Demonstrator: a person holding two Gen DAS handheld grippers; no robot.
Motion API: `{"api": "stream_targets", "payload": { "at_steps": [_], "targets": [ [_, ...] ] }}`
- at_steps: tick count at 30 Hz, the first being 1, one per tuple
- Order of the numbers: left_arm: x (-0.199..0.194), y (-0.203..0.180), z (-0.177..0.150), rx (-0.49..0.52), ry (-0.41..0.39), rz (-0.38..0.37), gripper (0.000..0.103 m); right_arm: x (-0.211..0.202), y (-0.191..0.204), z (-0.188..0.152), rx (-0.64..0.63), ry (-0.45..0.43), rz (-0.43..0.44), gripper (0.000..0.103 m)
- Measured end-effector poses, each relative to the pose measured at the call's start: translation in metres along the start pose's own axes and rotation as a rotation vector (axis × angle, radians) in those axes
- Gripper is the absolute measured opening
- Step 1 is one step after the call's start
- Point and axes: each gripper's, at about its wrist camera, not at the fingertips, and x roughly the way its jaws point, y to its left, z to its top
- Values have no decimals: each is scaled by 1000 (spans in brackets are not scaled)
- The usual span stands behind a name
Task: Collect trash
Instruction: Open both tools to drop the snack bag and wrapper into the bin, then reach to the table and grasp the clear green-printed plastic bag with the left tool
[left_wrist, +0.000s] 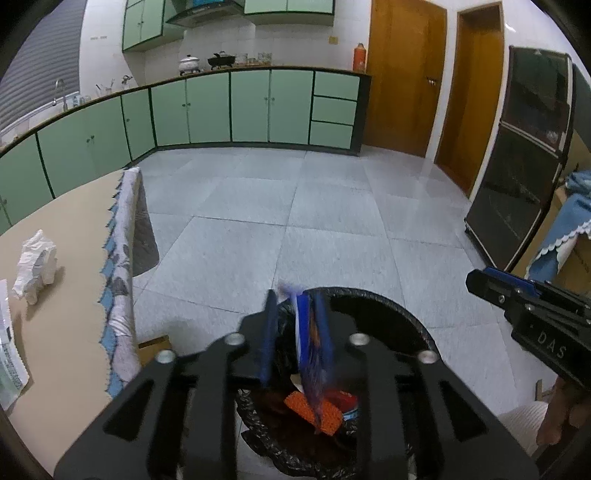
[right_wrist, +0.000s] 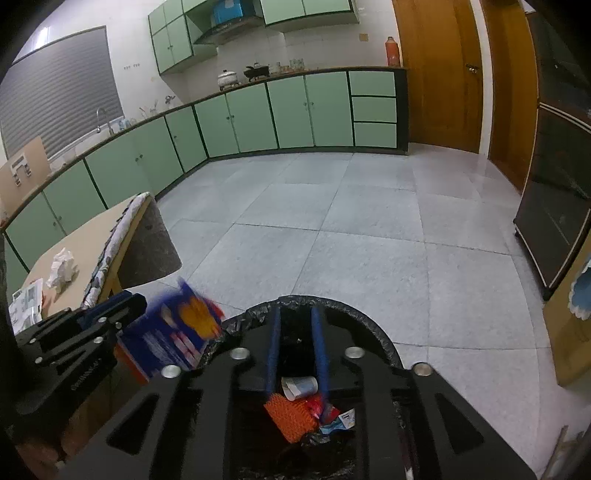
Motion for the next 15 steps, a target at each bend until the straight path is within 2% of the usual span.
{"api": "stream_targets", "payload": {
  "at_steps": [2, 4, 11, 15],
  "targets": [
    [-5, 3, 2, -9, -16, -1, 46, -5, 1, 1, 1, -15, 3, 39],
    [-11, 5, 4, -17, -27, -2, 47, -13, 4, 4, -6, -36, 3, 49],
    [-42, 20, 11, -36, -86, 24, 54, -41, 10, 15, -11, -109, -1, 68],
    [-68, 35, 14, -51, -127, 68, 63, -56, 18, 22, -21, -154, 5, 86]
  ]
}}
